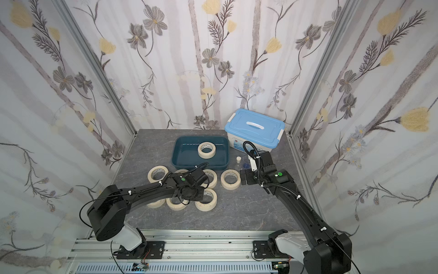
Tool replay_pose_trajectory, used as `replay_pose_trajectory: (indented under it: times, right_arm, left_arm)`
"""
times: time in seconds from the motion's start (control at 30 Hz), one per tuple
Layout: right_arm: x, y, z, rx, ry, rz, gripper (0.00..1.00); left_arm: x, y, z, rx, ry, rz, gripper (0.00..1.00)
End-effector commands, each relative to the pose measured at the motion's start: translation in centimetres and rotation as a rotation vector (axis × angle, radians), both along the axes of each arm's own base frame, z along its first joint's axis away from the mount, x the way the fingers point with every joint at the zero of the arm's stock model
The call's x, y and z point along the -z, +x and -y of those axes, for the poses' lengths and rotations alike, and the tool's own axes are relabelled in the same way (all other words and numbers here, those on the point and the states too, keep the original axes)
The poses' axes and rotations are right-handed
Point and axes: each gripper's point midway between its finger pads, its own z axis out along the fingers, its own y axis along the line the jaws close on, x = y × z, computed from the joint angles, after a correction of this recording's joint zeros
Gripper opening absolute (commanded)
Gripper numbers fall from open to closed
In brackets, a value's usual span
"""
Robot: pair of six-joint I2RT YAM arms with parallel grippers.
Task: Take out the art tape in the storage box
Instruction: Place the art tape at the center of the board.
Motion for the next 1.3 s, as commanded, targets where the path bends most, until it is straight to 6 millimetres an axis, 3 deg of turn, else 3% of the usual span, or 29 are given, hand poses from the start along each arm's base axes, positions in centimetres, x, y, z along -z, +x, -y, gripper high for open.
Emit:
replay_pose_trajectory:
  times: [0.0,0.27,0.63,1.0,1.27]
  right_arm:
    - [-0.6,0.4,-0.2,0.006,0.016,0.022,1.0]
    - [-0.6,0.3,-0.1,0.007,0.018,0.024,1.0]
    - [-0.2,0.4,-0.6,0.0,0.033,0.002,1.0]
    - [-0.8,1.3,-2.1,-0.032,0.07,-0.013,1.0]
    - [-1.7,3.6,-4.2,-0.054,0.074,-0.019,1.0]
  left_arm:
    - [0.6,0.9,0.3,-0.02,-0.001,0.035,0.06]
    - [2.4,1.5,-0.2,-0.046,0.04,0.045,0.06]
    - [2.0,1.4,-1.3,-0.064,0.067,0.07,0.31]
    - [-1.4,2.1,-1.2,-0.075,0.025,0.14,0.51]
    - [-4.8,3.5,-2.2,-0.119,0.012,0.266,0.57]
